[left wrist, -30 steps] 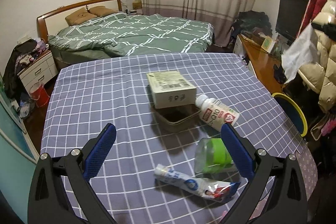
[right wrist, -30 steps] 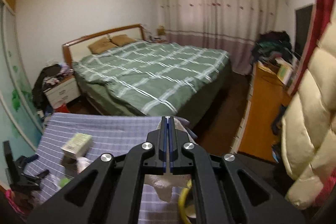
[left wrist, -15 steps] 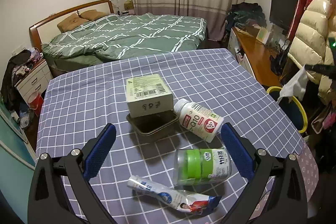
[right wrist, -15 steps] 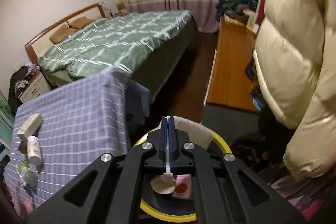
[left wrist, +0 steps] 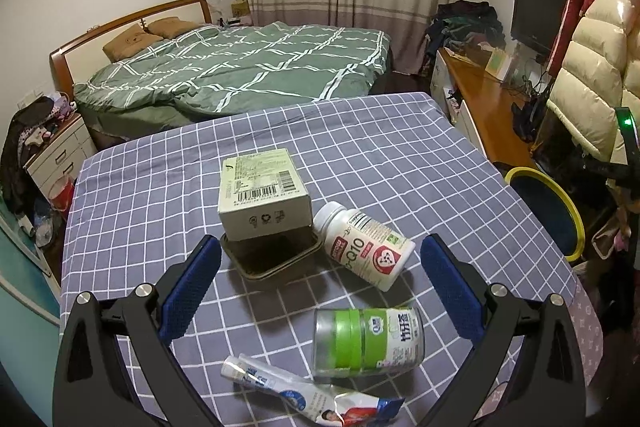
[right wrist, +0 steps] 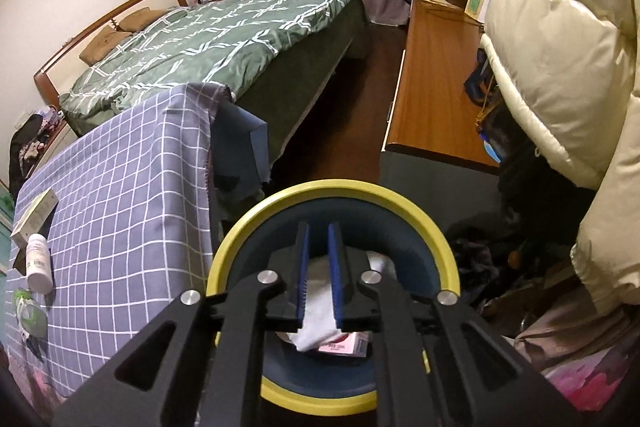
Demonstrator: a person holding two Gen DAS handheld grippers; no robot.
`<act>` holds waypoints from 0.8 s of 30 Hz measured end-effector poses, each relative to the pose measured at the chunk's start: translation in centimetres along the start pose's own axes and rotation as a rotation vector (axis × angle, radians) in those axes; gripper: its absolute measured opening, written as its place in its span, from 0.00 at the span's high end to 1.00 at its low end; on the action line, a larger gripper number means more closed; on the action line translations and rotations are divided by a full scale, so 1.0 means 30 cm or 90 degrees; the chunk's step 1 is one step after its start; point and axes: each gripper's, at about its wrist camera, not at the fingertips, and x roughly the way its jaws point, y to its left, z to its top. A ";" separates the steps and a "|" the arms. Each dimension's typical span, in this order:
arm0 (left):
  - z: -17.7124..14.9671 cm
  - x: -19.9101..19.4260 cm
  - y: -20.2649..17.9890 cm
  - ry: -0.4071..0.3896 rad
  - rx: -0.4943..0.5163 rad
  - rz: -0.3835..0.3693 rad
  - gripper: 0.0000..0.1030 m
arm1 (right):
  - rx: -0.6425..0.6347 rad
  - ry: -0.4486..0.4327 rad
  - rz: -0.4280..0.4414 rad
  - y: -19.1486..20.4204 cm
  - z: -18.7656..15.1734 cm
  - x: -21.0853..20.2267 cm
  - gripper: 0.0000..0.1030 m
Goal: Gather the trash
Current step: 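Grasp the white barcoded cardboard box with the left tool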
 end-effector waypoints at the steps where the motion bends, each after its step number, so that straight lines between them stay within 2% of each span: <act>1: 0.010 0.010 0.000 0.004 0.000 0.001 0.05 | -0.003 0.000 0.002 0.007 -0.005 -0.002 0.90; 7: 0.080 0.102 0.018 0.042 -0.014 -0.001 0.05 | -0.008 0.004 0.015 0.031 -0.005 0.007 0.87; 13: 0.188 0.220 0.087 0.091 -0.068 0.003 0.05 | -0.021 0.023 0.025 0.071 -0.019 0.046 0.86; 15: 0.222 0.263 0.116 0.112 -0.083 0.022 0.05 | -0.023 0.027 0.027 0.080 -0.021 0.056 0.86; 17: 0.249 0.322 0.147 0.148 -0.100 0.017 0.05 | -0.025 0.030 0.030 0.088 -0.019 0.063 0.86; 21: 0.261 0.406 0.177 0.192 -0.119 0.010 0.05 | -0.030 0.037 0.034 0.108 -0.018 0.081 0.86; 24: 0.259 0.474 0.181 0.223 -0.112 0.025 0.05 | -0.033 0.043 0.036 0.117 -0.021 0.093 0.86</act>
